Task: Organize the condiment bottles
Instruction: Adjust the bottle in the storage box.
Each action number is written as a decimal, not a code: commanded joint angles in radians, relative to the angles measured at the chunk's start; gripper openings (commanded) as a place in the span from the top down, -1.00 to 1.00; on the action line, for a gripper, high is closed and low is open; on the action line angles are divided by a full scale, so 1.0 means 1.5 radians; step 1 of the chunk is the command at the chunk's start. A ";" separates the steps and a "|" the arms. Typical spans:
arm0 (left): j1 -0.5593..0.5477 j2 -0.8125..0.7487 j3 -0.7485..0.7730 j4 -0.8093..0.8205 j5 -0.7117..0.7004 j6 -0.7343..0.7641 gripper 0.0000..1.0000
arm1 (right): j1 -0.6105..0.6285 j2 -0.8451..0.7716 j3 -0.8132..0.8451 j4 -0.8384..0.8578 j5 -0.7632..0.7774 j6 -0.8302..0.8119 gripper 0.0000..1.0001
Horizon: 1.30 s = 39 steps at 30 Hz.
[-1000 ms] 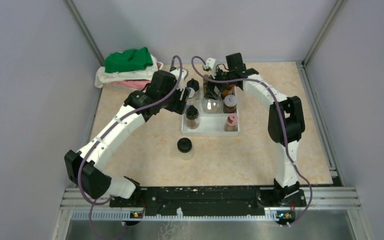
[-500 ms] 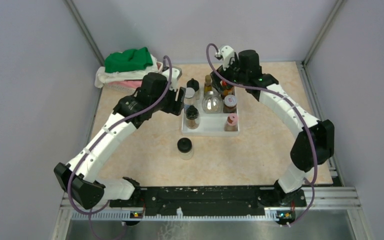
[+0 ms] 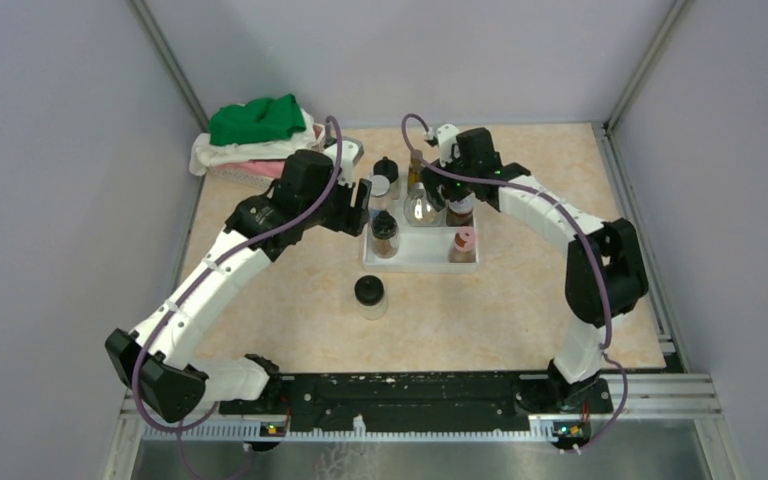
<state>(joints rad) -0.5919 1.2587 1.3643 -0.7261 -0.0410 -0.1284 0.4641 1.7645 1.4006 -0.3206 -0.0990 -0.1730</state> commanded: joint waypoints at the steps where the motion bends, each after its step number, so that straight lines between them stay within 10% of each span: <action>1: -0.004 -0.023 0.011 0.012 0.004 -0.003 -0.48 | 0.004 0.041 0.067 0.016 0.020 0.016 -0.80; 28: -0.003 -0.024 0.006 0.013 0.007 -0.004 -0.48 | 0.043 0.136 0.147 -0.034 0.001 0.010 -0.66; 39: -0.004 -0.029 0.005 0.014 0.007 -0.003 -0.48 | 0.043 0.157 0.210 -0.097 -0.013 0.011 -0.02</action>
<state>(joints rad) -0.5934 1.2518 1.3643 -0.7261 -0.0410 -0.1291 0.5133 1.9709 1.6337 -0.3912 -0.1150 -0.1555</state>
